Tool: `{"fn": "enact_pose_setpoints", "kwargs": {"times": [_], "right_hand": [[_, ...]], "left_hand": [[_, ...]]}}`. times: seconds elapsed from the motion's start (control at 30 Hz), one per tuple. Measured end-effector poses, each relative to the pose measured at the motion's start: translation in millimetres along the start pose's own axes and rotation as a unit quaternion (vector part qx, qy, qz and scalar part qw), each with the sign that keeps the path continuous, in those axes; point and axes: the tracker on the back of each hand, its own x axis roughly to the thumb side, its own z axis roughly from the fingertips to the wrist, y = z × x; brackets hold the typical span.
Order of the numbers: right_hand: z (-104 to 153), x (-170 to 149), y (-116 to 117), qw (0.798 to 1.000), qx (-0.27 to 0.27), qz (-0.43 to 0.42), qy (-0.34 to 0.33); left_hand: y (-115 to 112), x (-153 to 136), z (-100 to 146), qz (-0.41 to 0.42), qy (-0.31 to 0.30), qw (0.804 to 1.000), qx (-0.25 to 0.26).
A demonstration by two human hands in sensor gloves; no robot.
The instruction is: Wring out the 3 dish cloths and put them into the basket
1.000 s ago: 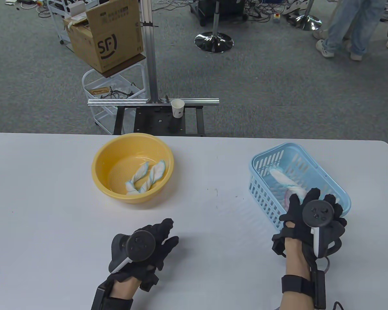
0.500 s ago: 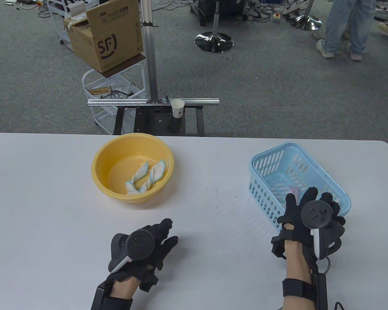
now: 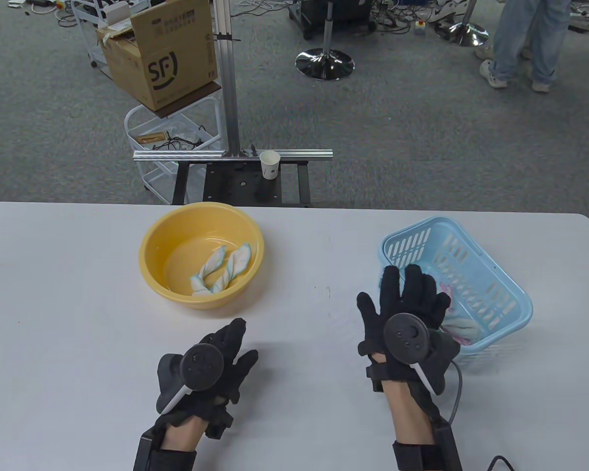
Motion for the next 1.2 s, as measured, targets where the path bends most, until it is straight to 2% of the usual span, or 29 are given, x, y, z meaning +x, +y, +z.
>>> {"fn": "enact_pose_setpoints", "kwargs": {"times": [0.13, 0.3, 0.47, 0.6, 0.9, 1.2], "right_hand": [[14, 17, 27, 0.997, 0.036, -0.005, -0.063], [33, 26, 62, 0.991, 0.084, -0.003, -0.102], [47, 23, 87, 0.985, 0.124, 0.002, -0.119], [52, 21, 93, 0.982, 0.142, 0.0, -0.123], [59, 16, 92, 0.983, 0.142, -0.009, -0.119], [62, 13, 92, 0.982, 0.15, -0.036, -0.106]], "left_hand": [[-2, -4, -1, -0.006, 0.014, 1.0, -0.005], [-5, -10, -3, -0.011, 0.03, 0.999, -0.018], [-6, -15, -4, -0.013, 0.043, 0.999, -0.024], [-7, -18, -5, -0.025, 0.054, 0.998, -0.031], [-11, -21, -3, -0.059, 0.071, 0.995, -0.034], [3, -29, 0, -0.046, 0.101, 0.994, -0.002]]}}
